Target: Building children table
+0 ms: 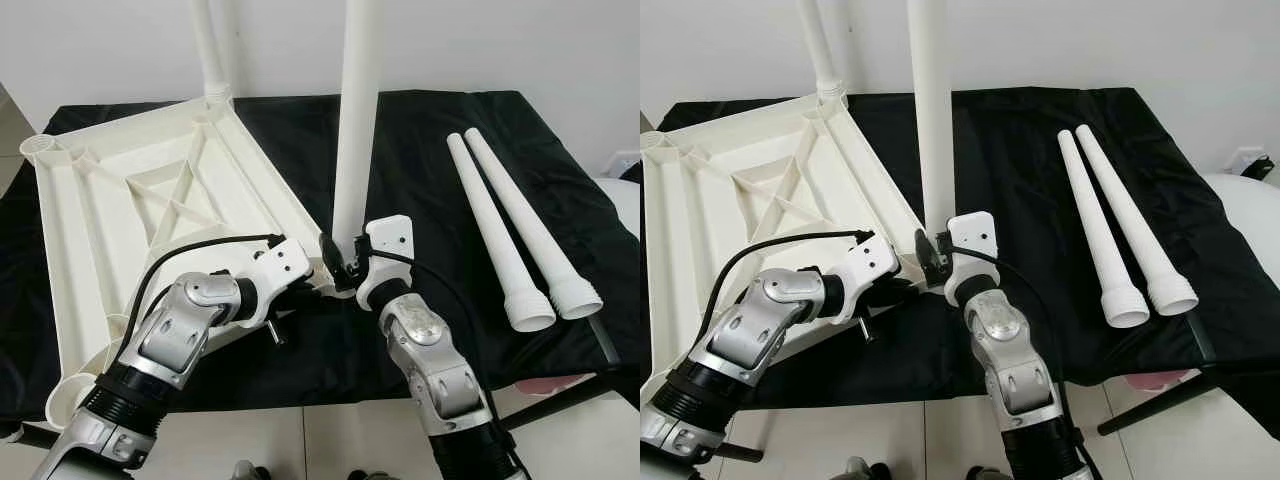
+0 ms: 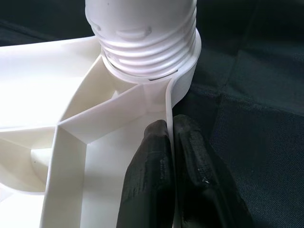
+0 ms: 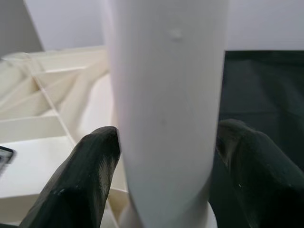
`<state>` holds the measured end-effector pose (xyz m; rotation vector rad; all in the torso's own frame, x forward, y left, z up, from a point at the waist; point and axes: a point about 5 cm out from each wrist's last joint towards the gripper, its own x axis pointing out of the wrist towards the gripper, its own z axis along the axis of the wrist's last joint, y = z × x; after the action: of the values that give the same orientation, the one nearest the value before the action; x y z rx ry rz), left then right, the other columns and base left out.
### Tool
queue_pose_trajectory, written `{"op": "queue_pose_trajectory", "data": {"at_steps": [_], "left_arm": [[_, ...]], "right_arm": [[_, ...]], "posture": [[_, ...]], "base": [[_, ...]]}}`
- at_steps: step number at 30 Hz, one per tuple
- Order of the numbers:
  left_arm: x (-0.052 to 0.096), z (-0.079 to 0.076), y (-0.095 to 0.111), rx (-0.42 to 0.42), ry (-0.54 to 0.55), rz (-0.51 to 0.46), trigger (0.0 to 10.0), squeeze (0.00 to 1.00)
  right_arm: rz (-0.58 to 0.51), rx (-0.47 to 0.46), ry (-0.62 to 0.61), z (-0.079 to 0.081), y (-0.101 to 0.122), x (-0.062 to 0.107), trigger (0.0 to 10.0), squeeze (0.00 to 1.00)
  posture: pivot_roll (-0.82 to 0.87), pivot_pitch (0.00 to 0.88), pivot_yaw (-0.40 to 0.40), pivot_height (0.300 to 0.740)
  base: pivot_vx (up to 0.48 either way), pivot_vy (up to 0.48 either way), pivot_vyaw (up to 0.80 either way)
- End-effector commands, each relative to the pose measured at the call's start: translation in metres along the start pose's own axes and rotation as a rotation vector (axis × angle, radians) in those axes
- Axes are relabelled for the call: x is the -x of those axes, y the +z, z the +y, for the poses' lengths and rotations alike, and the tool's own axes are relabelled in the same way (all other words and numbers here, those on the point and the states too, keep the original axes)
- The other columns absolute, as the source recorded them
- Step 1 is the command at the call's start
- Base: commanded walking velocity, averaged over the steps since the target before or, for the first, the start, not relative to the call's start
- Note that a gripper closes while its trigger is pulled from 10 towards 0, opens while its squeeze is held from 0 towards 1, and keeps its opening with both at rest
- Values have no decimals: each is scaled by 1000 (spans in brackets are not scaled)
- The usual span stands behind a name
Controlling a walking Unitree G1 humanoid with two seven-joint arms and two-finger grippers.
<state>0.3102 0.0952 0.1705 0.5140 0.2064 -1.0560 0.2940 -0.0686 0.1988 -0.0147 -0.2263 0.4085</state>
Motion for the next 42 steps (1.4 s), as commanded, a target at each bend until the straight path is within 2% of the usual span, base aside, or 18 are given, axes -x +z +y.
{"op": "queue_pose_trajectory", "data": {"at_steps": [1, 7, 9, 13, 17, 20, 33, 34, 35, 36, 42], "left_arm": [[7, 4, 15, -67, 20, -52, 10000, 0], [8, 1, 14, -70, 7, -52, 10000, 0], [13, -5, 14, -83, -26, -64, 10000, 0], [17, -8, 14, -91, -46, -72, 10000, 0], [25, -15, 13, -107, -84, -81, 10000, 0], [27, -16, 12, -108, -87, -80, 10000, 0], [27, -18, 13, -101, -80, -82, 10000, 0], [27, -18, 13, -101, -79, -82, 10000, 0], [27, -18, 13, -101, -79, -82, 10000, 0], [27, -18, 13, -101, -78, -82, 10000, 0], [27, -17, 13, -100, -76, -81, 10000, 0]], "right_arm": [[-21, -3, 44, -5, 5, 2, 10000, 0], [-8, 15, 127, -15, 6, 2, 10000, 0], [30, 36, 201, -29, 6, 0, 10000, 0], [44, 38, 265, -32, 6, -2, 10000, 0], [68, 19, 461, -30, 9, -3, 10000, 0], [88, 16, 529, -29, 8, -3, 10000, 0], [125, 38, 620, -35, 3, -11, 10000, 0], [125, 39, 626, -36, 3, -12, 4784, 0], [125, 39, 626, -36, 3, -12, 4784, 0], [123, 40, 630, -36, 4, -12, 0, 0], [117, 42, 641, -36, 3, -11, 0, 0]], "posture": [[-5, 160, 43, 740], [-5, 161, 43, 740], [-2, 162, 41, 740], [1, 162, 39, 740], [13, 161, 32, 740], [18, 161, 28, 740], [23, 161, 23, 740], [23, 160, 24, 740], [23, 160, 24, 740], [23, 160, 24, 740], [21, 159, 27, 740]], "base": [[0, 0, 0], [0, 0, 0], [0, 0, 0], [0, 0, 0], [0, 0, 0], [0, 0, 0], [0, 0, 0], [0, 0, 0], [0, 0, 0], [0, 0, 0], [0, 0, 0]]}}
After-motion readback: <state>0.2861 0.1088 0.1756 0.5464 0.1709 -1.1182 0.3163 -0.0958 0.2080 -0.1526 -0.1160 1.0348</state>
